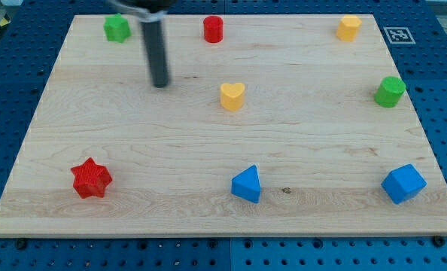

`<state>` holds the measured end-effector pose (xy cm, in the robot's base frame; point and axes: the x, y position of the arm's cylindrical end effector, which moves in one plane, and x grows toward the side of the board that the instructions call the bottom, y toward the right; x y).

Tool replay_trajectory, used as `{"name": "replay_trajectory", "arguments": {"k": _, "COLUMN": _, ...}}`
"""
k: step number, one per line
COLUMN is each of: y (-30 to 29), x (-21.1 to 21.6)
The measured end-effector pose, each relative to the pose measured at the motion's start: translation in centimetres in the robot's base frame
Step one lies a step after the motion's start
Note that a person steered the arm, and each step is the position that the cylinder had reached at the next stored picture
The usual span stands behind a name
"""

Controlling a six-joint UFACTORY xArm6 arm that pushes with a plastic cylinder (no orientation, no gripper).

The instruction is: Move the green star right and down

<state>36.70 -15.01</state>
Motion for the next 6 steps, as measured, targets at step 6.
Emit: {"name": "replay_trajectory", "arguments": {"k": 6, "y": -8.5, "x": -17.2}}
